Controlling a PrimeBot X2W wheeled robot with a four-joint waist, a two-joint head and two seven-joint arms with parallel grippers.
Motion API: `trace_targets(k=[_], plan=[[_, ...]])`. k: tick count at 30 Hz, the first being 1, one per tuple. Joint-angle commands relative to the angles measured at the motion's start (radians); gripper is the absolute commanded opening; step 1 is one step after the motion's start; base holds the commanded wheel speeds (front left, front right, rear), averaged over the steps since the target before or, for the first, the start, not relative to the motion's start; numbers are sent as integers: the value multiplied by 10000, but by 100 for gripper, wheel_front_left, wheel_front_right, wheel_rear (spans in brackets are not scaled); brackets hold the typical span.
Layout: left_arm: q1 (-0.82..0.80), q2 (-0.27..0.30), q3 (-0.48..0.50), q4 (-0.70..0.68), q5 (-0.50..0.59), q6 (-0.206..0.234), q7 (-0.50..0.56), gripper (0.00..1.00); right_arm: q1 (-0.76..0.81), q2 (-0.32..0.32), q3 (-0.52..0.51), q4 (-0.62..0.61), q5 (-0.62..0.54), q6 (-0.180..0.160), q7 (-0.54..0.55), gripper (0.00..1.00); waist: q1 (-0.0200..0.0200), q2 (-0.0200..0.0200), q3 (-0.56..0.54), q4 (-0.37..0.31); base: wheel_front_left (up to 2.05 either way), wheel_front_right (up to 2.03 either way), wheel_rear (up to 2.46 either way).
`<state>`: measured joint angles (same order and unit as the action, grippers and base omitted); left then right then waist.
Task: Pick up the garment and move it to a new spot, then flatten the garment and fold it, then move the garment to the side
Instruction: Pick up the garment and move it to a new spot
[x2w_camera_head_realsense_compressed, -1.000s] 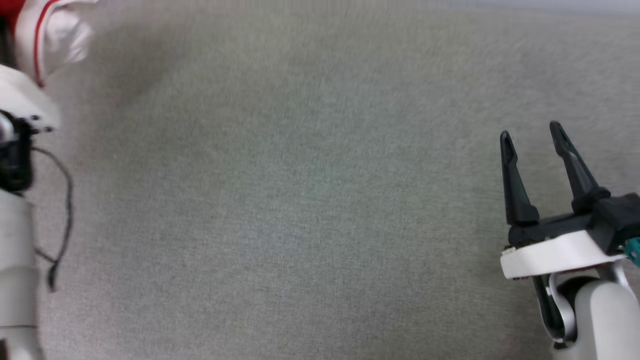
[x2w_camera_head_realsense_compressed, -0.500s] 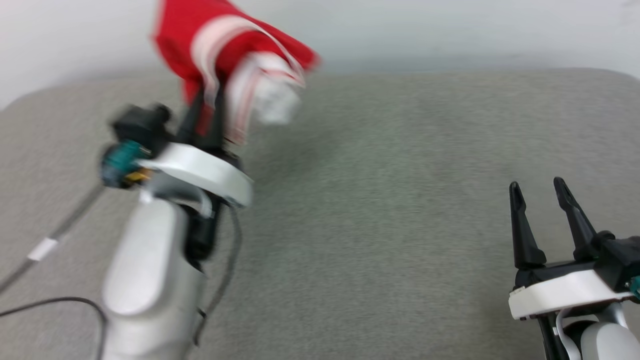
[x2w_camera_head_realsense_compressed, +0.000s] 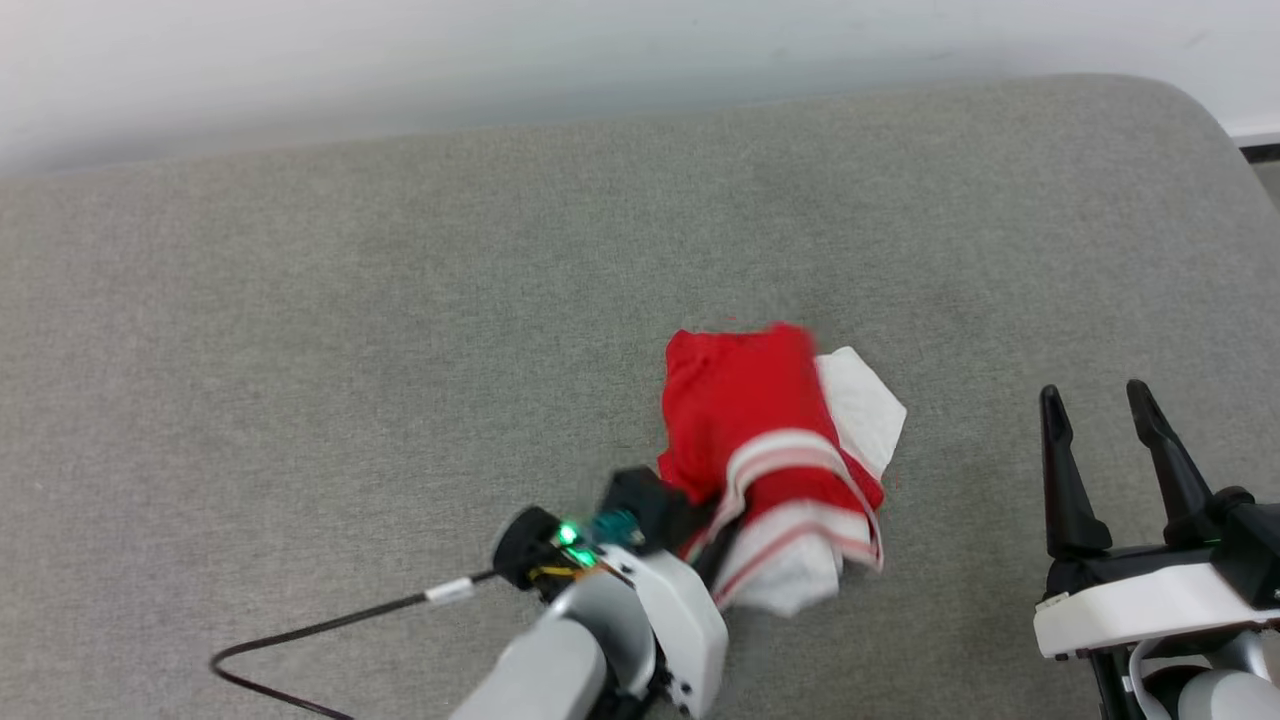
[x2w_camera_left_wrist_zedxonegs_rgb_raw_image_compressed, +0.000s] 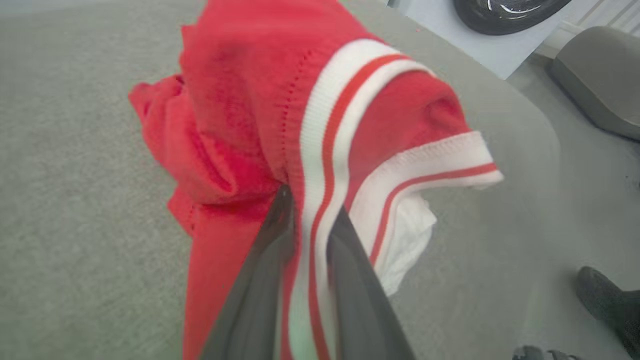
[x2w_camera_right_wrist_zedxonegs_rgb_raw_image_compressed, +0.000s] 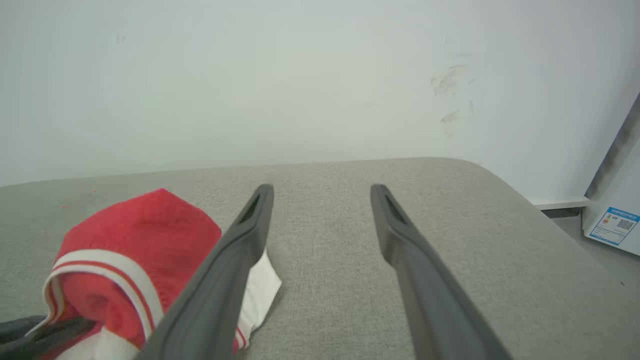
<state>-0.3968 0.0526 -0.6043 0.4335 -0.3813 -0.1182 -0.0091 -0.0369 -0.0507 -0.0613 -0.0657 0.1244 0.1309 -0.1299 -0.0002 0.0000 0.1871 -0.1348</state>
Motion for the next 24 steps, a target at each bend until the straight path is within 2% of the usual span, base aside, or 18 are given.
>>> trace_targets(k=[1, 2, 3, 6, 11, 18, 24], plan=[[138, 3, -397, 209, 65, -62, 135, 13, -66, 10, -17, 12, 51, -3, -66, 100, 2, 0, 108, 98, 0, 0, 0], [174, 9, -634, 313, 83, -84, 162, 70, -110, 11, 15, 31, 43, -2, -77, 100, 2, 0, 111, 140, 0, 0, 0], [170, 29, -834, 350, 159, -92, 36, 100, -129, 13, 30, 69, 29, -3, -80, 100, 2, 0, 82, 191, 0, 0, 0], [77, 87, -999, 187, 321, -60, -701, 100, -151, 5, -16, 142, -39, -3, -84, 100, 2, 0, -83, 388, 0, 0, 0], [15, 83, -510, -655, 448, 506, -2122, 100, 43, 7, -180, 177, -164, -3, 29, 100, 2, 0, -542, 842, 0, 0, 0], [483, 420, 964, -1815, 144, 1425, -2525, 100, 301, 8, -374, 103, -245, -3, 245, 100, 2, 0, -1071, 1356, 0, 0, 0], [1285, 1214, 2422, -2242, -76, 2188, -2575, 100, 529, 8, -462, 65, -209, -3, 408, 100, 2, 0, -1392, 1610, 0, 0, 0]])
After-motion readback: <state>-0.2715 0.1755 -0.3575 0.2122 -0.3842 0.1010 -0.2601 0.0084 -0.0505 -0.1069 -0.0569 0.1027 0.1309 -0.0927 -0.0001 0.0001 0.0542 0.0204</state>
